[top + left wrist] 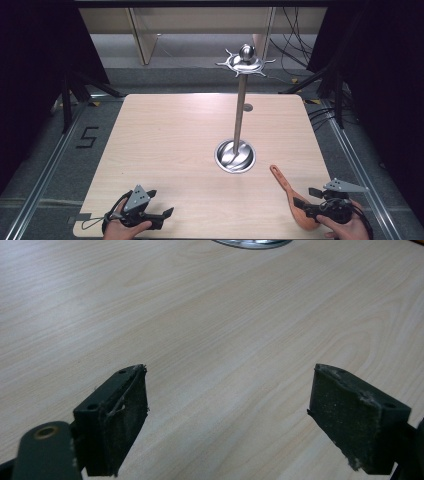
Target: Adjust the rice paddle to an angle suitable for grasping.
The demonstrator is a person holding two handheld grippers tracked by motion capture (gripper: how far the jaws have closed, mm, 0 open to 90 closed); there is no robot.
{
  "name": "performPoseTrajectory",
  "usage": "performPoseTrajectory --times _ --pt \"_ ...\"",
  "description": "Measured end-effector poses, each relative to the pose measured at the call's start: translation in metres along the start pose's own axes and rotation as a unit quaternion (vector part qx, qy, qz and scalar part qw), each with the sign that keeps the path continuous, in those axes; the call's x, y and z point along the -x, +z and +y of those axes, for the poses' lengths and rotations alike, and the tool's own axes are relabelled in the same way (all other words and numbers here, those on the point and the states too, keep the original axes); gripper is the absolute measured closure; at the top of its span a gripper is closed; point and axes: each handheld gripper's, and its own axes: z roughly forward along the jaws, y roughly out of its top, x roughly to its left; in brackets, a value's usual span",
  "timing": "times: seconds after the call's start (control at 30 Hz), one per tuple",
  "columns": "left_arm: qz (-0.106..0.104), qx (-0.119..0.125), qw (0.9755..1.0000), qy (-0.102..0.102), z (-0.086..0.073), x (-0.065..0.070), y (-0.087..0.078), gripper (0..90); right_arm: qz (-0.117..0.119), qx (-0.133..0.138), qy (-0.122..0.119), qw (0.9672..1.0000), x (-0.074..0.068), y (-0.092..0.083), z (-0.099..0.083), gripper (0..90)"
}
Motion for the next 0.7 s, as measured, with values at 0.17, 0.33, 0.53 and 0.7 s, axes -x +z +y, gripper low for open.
performPoseTrajectory --times 0.17,0.33,0.53,0.7 --pt "0.000 0.000 1.0000 0.001 0.0001 0.0000 0.0000 15.0 0.011 -0.010 0.008 0.9999 -0.0002 -0.0001 -0.0003 22.7" --pt "0.000 0.000 1.0000 0.000 -0.0001 0.0000 0.0001 15.0 0.013 -0.014 0.010 0.9998 0.0003 0.0016 -0.0004 22.6" --pt "-0.001 0.001 1.0000 -0.005 -0.0003 0.0007 0.0002 15.0 0.019 -0.021 0.009 0.9996 -0.0002 0.0046 -0.0011 22.7" --pt "-0.002 0.001 1.0000 -0.006 -0.0004 0.0010 0.0003 15.0 0.019 -0.022 0.011 0.9995 0.0002 0.0037 -0.0009 22.7"
